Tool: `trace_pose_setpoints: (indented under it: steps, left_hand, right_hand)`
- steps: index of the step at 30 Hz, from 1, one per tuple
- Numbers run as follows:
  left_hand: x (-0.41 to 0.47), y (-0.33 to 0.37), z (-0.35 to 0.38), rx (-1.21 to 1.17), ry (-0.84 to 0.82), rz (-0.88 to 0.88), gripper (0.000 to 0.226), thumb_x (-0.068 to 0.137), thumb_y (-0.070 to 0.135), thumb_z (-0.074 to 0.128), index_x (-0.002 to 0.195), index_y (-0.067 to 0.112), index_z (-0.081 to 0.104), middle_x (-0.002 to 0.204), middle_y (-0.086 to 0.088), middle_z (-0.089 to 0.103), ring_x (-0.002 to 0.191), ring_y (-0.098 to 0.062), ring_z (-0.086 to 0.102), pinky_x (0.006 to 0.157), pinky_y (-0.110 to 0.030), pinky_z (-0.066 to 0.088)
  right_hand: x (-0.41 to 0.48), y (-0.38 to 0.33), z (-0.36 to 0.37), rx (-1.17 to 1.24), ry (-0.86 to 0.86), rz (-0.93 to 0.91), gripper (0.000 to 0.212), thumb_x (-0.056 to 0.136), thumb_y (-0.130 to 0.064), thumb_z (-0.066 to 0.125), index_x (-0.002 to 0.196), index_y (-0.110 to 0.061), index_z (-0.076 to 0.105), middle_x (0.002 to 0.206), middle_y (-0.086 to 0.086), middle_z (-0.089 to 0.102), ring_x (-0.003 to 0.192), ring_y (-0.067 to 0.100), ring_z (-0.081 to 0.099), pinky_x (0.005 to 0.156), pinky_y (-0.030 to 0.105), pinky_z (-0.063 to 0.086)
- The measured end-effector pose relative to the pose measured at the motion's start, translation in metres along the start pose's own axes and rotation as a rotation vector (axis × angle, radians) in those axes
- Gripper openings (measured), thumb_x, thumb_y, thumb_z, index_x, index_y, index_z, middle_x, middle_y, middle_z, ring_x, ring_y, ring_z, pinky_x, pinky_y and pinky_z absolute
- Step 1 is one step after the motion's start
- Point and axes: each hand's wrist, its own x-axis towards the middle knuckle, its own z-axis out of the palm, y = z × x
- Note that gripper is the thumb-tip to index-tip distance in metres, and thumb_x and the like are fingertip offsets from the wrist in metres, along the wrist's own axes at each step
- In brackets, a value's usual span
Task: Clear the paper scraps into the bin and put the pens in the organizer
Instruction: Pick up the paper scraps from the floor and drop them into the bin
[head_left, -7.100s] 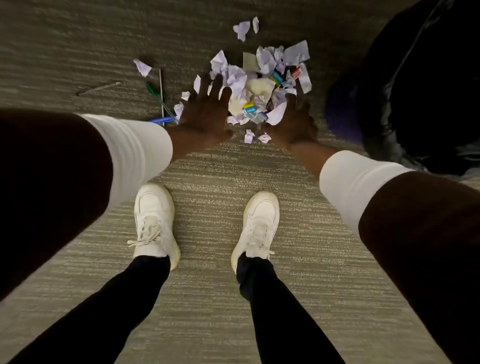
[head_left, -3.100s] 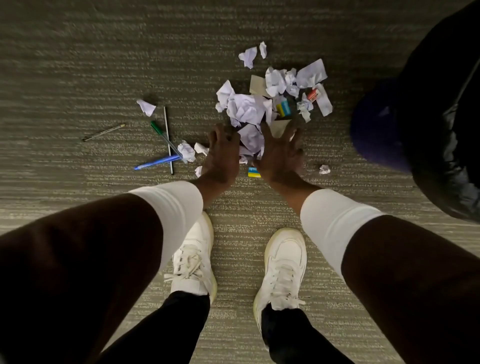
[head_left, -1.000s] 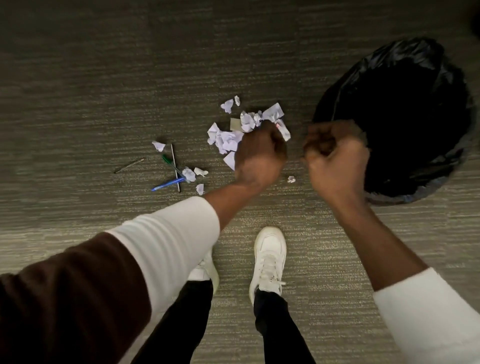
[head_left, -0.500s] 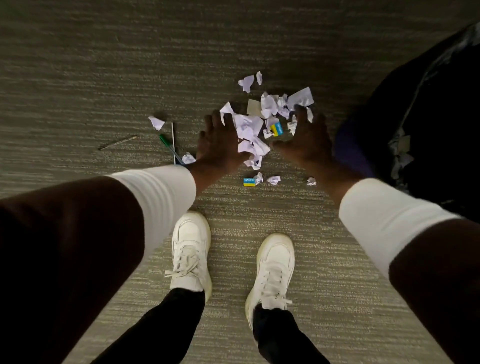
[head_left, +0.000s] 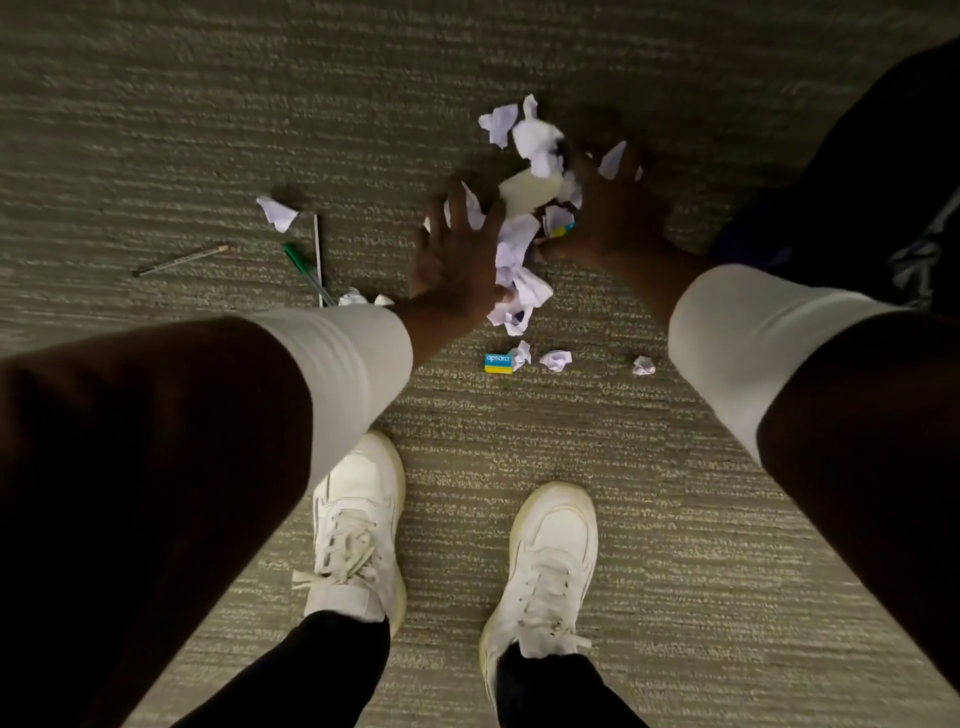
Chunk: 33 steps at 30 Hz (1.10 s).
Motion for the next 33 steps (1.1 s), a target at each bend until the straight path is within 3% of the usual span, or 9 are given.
trace_pose_setpoints:
  steps: [4, 6, 8, 11, 15, 20, 25, 29, 33]
  left_hand:
    - [-0.006, -0.004, 0.005, 0.07, 0.083, 0.033, 0.079, 0.082, 0.019, 0.084, 0.149, 0.012, 0.043, 0.15, -0.024, 0.04, 0.137, -0.048, 0.044, 0.094, -0.052, 0.058]
    - [-0.01, -0.006, 0.004, 0.05, 0.144, 0.067, 0.061, 0.085, -0.002, 0.072, 0.143, 0.003, 0.051, 0.142, -0.028, 0.048, 0.129, -0.048, 0.051, 0.093, -0.049, 0.059]
    - [-0.017, -0.009, -0.001, -0.013, 0.15, 0.121, 0.048, 0.086, -0.01, 0.066, 0.133, -0.003, 0.061, 0.137, -0.032, 0.054, 0.124, -0.051, 0.054, 0.098, -0.053, 0.056]
    - [-0.027, -0.019, -0.004, -0.144, 0.125, 0.101, 0.031, 0.087, -0.006, 0.066, 0.117, -0.002, 0.07, 0.131, -0.029, 0.058, 0.119, -0.047, 0.059, 0.098, -0.047, 0.05]
    - [-0.044, -0.03, -0.01, -0.371, 0.103, 0.002, 0.028, 0.082, 0.0, 0.072, 0.11, 0.001, 0.074, 0.131, -0.024, 0.058, 0.116, -0.042, 0.061, 0.093, -0.031, 0.047]
    - [-0.072, -0.033, -0.038, -0.343, 0.152, 0.005, 0.018, 0.072, 0.001, 0.079, 0.091, 0.002, 0.077, 0.105, -0.026, 0.063, 0.092, -0.044, 0.066, 0.076, -0.041, 0.054]
    - [-0.101, -0.013, -0.079, -0.374, 0.21, -0.004, 0.011, 0.07, 0.004, 0.08, 0.079, 0.003, 0.073, 0.09, -0.023, 0.065, 0.087, -0.041, 0.065, 0.069, -0.04, 0.055]
    - [-0.125, 0.028, -0.127, -0.448, 0.346, 0.028, 0.008, 0.066, -0.003, 0.08, 0.072, 0.003, 0.077, 0.076, -0.021, 0.07, 0.073, -0.036, 0.071, 0.063, -0.035, 0.059]
    - [-0.146, 0.07, -0.178, -0.566, 0.381, 0.005, 0.009, 0.073, -0.006, 0.072, 0.078, -0.001, 0.077, 0.08, -0.022, 0.072, 0.082, -0.035, 0.071, 0.075, -0.033, 0.044]
  right_hand:
    - [-0.014, -0.013, 0.011, -0.094, 0.098, -0.065, 0.092, 0.088, -0.057, 0.074, 0.163, -0.026, 0.03, 0.169, 0.027, 0.021, 0.154, 0.052, 0.024, 0.122, 0.061, 0.033]
    - [-0.022, -0.018, 0.022, -0.102, 0.173, -0.057, 0.075, 0.093, -0.049, 0.073, 0.155, -0.024, 0.041, 0.164, 0.022, 0.034, 0.149, 0.044, 0.037, 0.118, 0.052, 0.038]
    - [-0.033, -0.022, 0.03, -0.04, 0.192, -0.037, 0.071, 0.092, -0.036, 0.078, 0.154, -0.023, 0.046, 0.16, 0.021, 0.039, 0.143, 0.042, 0.044, 0.115, 0.05, 0.043]
    - [-0.048, -0.024, 0.035, 0.091, 0.202, -0.047, 0.06, 0.091, -0.023, 0.081, 0.146, -0.019, 0.059, 0.148, 0.021, 0.053, 0.133, 0.042, 0.055, 0.108, 0.047, 0.05]
    - [-0.069, -0.02, 0.034, 0.293, 0.215, 0.043, 0.043, 0.084, -0.019, 0.085, 0.126, -0.015, 0.074, 0.13, 0.018, 0.069, 0.123, 0.039, 0.063, 0.099, 0.039, 0.049]
    - [-0.107, -0.012, 0.017, 0.394, 0.328, 0.126, 0.035, 0.08, -0.009, 0.079, 0.114, -0.019, 0.077, 0.117, 0.013, 0.074, 0.109, 0.036, 0.069, 0.091, 0.035, 0.052]
    - [-0.15, -0.009, -0.016, 0.429, 0.426, 0.122, 0.027, 0.074, -0.007, 0.076, 0.099, -0.018, 0.078, 0.102, 0.014, 0.077, 0.09, 0.036, 0.073, 0.076, 0.036, 0.055]
    - [-0.181, -0.013, -0.056, 0.475, 0.44, 0.16, 0.022, 0.078, -0.01, 0.08, 0.098, -0.02, 0.077, 0.098, 0.01, 0.077, 0.082, 0.026, 0.073, 0.067, 0.021, 0.04]
    - [-0.219, -0.011, -0.107, 0.568, 0.529, 0.13, 0.014, 0.079, -0.01, 0.079, 0.091, -0.015, 0.077, 0.085, 0.003, 0.078, 0.069, 0.012, 0.064, 0.054, 0.001, 0.033]
